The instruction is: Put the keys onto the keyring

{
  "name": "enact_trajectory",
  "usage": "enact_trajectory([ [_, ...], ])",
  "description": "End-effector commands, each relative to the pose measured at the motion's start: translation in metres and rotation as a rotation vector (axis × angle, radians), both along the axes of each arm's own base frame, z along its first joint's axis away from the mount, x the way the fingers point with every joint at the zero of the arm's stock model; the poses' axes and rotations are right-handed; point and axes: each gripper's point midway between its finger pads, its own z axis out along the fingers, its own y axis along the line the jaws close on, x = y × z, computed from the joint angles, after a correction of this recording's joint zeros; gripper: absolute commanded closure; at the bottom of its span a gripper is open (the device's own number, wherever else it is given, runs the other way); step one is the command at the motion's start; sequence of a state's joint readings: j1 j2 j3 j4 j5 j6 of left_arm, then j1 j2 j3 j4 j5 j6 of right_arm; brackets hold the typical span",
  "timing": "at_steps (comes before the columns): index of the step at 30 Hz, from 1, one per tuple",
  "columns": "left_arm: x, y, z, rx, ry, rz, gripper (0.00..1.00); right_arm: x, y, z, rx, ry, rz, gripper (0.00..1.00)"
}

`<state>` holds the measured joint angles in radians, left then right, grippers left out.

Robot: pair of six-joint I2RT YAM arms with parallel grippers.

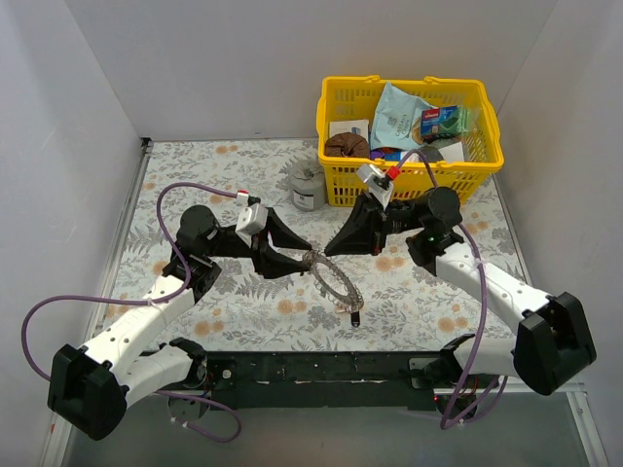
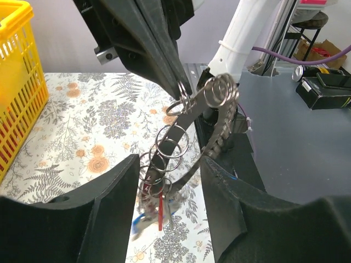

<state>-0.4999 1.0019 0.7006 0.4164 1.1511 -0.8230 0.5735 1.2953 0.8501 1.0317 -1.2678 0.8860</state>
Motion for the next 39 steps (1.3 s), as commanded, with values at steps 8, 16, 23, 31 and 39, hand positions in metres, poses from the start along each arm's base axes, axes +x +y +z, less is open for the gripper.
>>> enact_trajectory([
  [8,-0.001,-0.001,0.035,-0.062,-0.05,0.009,0.55,0.023,0.006,0.013,0.077,-0.151,-0.2,0.99],
  [16,0.004,-0.002,0.049,-0.078,-0.045,0.033,0.68,0.023,0.004,0.013,0.08,-0.152,-0.212,0.99],
  [23,0.01,-0.005,0.052,-0.069,-0.034,0.047,0.73,0.024,0.004,0.014,0.083,-0.153,-0.22,0.99],
  [31,0.012,-0.011,0.051,-0.05,-0.011,0.046,0.72,0.024,0.004,0.015,0.086,-0.156,-0.224,0.99],
  [39,0.017,-0.013,0.047,-0.041,-0.003,0.068,0.72,0.022,0.003,0.014,0.086,-0.156,-0.224,0.99],
])
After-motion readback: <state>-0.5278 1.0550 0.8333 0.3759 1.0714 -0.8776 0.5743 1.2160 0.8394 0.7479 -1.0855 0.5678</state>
